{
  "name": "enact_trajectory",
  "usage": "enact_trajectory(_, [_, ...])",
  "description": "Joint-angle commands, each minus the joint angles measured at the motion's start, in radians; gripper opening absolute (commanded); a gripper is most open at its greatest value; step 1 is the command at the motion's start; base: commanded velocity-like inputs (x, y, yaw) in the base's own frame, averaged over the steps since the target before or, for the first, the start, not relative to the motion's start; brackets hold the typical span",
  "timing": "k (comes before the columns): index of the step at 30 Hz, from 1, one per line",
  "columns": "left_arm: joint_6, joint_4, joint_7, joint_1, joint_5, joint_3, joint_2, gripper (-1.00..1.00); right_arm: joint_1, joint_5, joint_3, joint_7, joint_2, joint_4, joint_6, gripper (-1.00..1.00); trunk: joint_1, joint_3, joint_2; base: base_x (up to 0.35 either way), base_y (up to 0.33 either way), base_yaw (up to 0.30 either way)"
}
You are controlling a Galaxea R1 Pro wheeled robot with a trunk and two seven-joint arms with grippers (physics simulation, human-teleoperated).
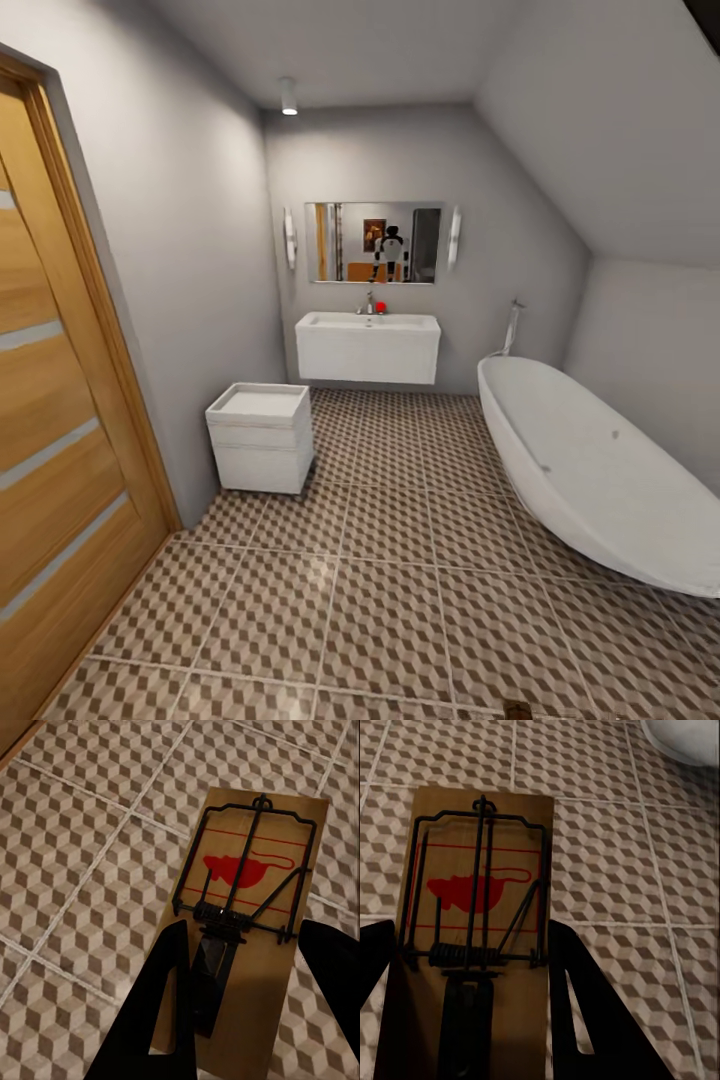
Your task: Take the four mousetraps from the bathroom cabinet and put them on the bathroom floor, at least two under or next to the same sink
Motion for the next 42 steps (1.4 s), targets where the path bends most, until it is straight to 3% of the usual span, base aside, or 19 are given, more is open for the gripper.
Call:
enact_trajectory(1, [-0.004, 0.003, -0.002, -0.001, 0.006, -0.007, 0.0, -1.0, -0.002, -0.009, 0.009, 0.001, 0.001, 0.004, -0.005, -1.0, 0.001, -0.002, -0.002, 0.0, 0.0, -0.275])
enact_trajectory(20, [-0.004, 0.003, -0.002, -0.001, 0.006, -0.008, -0.002, -1.0, -0.002, -0.006, 0.012, 0.009, 0.001, 0.004, -0.002, -1.0, 0.001, -0.002, -0.002, 0.0, 0.0, -0.048])
enact_trajectory(28, [-0.003, 0.003, -0.004, -0.001, 0.006, -0.008, -0.002, -1.0, -0.002, 0.014, 0.012, 0.006, 0.0, 0.004, -0.005, -1.0, 0.001, -0.002, -0.002, 0.003, 0.0, 0.0])
enact_trajectory(42, [0.042, 0.003, -0.006, -0.001, 0.006, -0.008, 0.007, -1.0, -0.002, 0.013, 0.009, 0.003, 0.001, 0.004, -0.006, -1.0, 0.001, -0.002, -0.002, 0.275, 0.0, 0.0])
